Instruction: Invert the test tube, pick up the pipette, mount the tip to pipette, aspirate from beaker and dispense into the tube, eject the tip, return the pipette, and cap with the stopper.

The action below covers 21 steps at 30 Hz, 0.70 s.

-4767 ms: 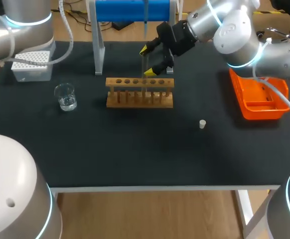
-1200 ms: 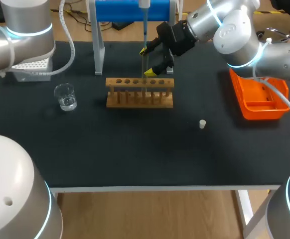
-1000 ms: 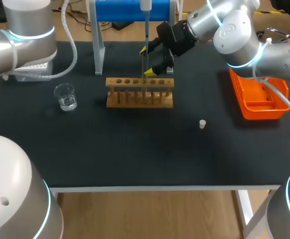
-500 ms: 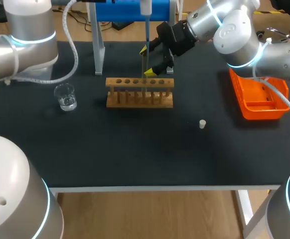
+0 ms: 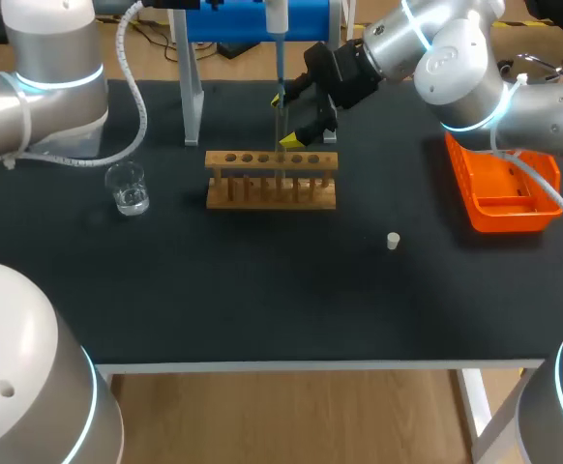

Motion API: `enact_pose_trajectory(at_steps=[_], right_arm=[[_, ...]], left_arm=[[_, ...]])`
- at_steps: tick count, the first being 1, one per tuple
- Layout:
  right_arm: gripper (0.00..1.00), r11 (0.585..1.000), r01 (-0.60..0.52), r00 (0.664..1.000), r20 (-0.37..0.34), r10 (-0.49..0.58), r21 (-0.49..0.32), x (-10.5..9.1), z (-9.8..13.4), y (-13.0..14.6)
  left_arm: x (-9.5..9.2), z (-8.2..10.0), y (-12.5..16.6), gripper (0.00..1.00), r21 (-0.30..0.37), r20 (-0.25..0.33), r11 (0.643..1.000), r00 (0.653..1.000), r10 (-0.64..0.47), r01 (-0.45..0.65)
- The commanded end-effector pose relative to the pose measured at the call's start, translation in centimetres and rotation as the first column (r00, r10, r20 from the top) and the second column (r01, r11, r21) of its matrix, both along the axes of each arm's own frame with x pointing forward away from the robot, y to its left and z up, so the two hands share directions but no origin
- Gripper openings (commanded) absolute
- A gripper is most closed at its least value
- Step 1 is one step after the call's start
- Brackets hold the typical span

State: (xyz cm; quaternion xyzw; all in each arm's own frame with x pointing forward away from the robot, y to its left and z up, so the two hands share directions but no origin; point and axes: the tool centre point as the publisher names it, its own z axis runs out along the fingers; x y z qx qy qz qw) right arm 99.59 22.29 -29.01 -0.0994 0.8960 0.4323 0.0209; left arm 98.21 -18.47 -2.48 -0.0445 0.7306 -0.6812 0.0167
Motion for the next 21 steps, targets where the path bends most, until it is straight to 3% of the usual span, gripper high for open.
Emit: enact_pose_trajectory(at_steps=[1, 11, 21], right_arm=[[1.00, 1.000, -0.003, 1.000, -0.002, 0.003, -0.002, 0.1, 0.1, -0.1], [1.00, 1.000, -0.003, 1.000, -0.002, 0.003, -0.002, 0.1, 0.1, -0.1], [1.00, 1.000, -0.003, 1.000, -0.002, 0.003, -0.002, 0.1, 0.1, -0.1]], left_arm=[[0.2, 0.0, 0.3, 0.00, 0.001, 0.000, 1.000, 1.000, 0.001, -0.001], [0.8, 0.1, 0.7, 0.00, 0.008, -0.001, 1.000, 1.000, 0.004, -0.004], [1.0, 1.7, 0.6, 0.00, 0.027, 0.008, 1.000, 1.000, 0.002, -0.003]])
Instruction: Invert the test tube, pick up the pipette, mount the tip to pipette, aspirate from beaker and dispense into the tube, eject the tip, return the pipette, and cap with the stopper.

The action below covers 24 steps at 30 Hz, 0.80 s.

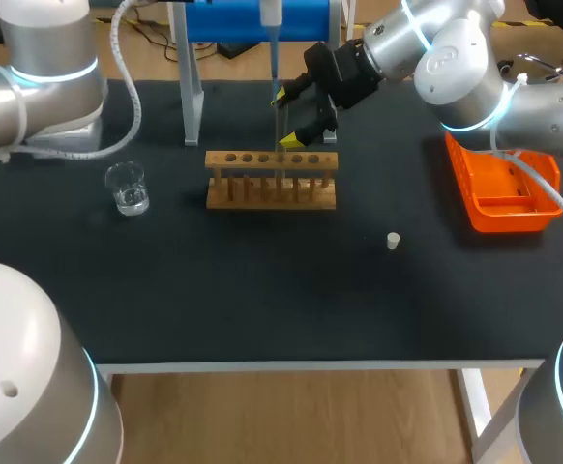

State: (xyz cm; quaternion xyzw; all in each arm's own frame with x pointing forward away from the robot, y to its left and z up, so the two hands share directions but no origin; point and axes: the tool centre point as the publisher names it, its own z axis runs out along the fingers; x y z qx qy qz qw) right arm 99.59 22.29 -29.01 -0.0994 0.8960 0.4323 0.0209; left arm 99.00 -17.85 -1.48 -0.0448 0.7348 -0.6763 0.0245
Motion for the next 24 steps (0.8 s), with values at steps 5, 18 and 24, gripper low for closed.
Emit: enact_pose_trajectory(at_steps=[5, 18, 24], right_arm=[[1.00, 1.000, -0.003, 1.000, -0.002, 0.003, -0.002, 0.1, 0.1, -0.1], [1.00, 1.000, -0.003, 1.000, -0.002, 0.003, -0.002, 0.1, 0.1, -0.1], [1.00, 1.000, -0.003, 1.000, -0.002, 0.003, -0.002, 0.1, 0.1, -0.1]], left_arm=[[0.3, 1.4, -0.3, 0.00, 0.020, 0.003, 1.000, 1.000, -0.013, 0.013], [1.3, 1.7, -1.8, 0.00, 0.023, 0.002, 0.999, 0.999, -0.045, 0.045], [1.3, 1.2, -1.9, 0.00, 0.015, -0.003, 0.999, 0.999, -0.047, 0.047]])
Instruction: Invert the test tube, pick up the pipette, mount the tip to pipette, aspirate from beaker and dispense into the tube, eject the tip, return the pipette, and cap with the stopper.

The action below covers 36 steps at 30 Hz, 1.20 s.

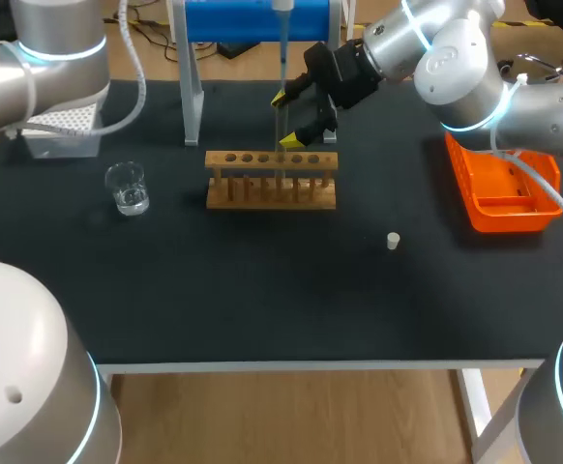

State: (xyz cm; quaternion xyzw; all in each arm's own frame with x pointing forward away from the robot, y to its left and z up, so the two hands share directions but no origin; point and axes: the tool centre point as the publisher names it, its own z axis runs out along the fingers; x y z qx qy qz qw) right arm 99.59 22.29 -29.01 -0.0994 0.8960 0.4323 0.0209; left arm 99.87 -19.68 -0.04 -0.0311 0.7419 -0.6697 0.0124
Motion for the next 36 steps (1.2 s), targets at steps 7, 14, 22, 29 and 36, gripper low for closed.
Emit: enact_pose_trajectory(at_steps=[7, 14, 22, 29, 36], right_arm=[[1.00, 1.000, -0.003, 1.000, -0.002, 0.003, -0.002, 0.1, 0.1, -0.1], [1.00, 1.000, -0.003, 1.000, -0.002, 0.003, -0.002, 0.1, 0.1, -0.1], [1.00, 1.000, -0.003, 1.000, -0.002, 0.003, -0.002, 0.1, 0.1, -0.1], [1.00, 1.000, -0.003, 1.000, -0.002, 0.003, -0.002, 0.1, 0.1, -0.1], [1.00, 1.000, -0.003, 1.000, -0.002, 0.003, -0.002, 0.1, 0.1, -0.1]], left_arm=[[0.3, -0.9, 0.0, 0.00, -0.010, -0.010, 1.000, 1.000, -0.007, 0.007], [0.0, -1.7, 0.0, 0.00, -0.025, -0.018, 1.000, 1.000, -0.001, 0.000], [-0.5, -2.5, 0.3, 0.00, -0.034, -0.030, 0.999, 0.999, 0.009, -0.010], [-0.8, -2.8, 0.7, 0.00, -0.034, -0.038, 0.999, 0.999, 0.022, -0.024], [-0.8, -2.9, 1.3, 0.00, -0.030, -0.041, 0.999, 0.999, 0.036, -0.037]])
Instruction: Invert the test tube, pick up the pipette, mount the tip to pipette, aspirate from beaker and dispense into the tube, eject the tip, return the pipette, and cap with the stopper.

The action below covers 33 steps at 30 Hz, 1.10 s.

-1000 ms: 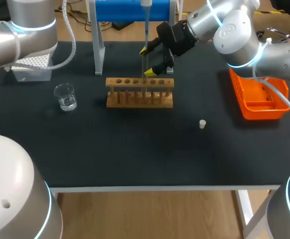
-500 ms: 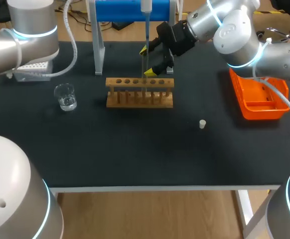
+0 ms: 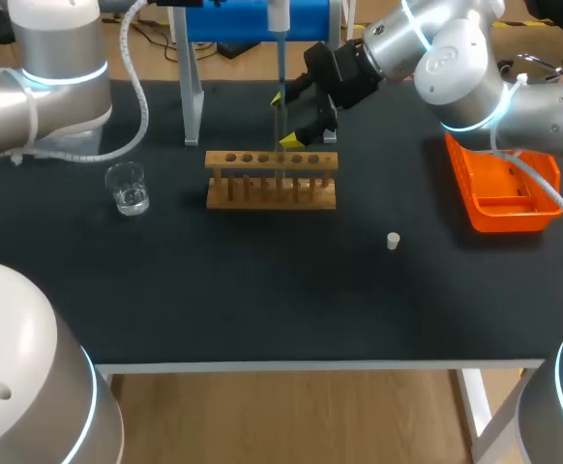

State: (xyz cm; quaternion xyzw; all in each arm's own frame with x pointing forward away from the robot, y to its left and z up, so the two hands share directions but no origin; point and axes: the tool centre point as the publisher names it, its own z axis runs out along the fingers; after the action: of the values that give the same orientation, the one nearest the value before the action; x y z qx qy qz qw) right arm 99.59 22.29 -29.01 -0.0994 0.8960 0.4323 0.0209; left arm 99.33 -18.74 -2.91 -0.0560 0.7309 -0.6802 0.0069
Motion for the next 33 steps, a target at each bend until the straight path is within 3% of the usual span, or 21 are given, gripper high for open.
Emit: enact_pose_trajectory(at_steps=[1, 33], right_arm=[[1.00, 1.000, -0.003, 1.000, -0.002, 0.003, -0.002, 0.1, 0.1, -0.1], [1.00, 1.000, -0.003, 1.000, -0.002, 0.003, -0.002, 0.1, 0.1, -0.1]], left_arm=[[-0.3, -0.1, 0.4, 0.00, 0.003, -0.002, 1.000, 1.000, 0.010, -0.010], [1.4, 0.1, 0.9, 0.00, 0.005, 0.012, 1.000, 0.999, 0.031, -0.031]])
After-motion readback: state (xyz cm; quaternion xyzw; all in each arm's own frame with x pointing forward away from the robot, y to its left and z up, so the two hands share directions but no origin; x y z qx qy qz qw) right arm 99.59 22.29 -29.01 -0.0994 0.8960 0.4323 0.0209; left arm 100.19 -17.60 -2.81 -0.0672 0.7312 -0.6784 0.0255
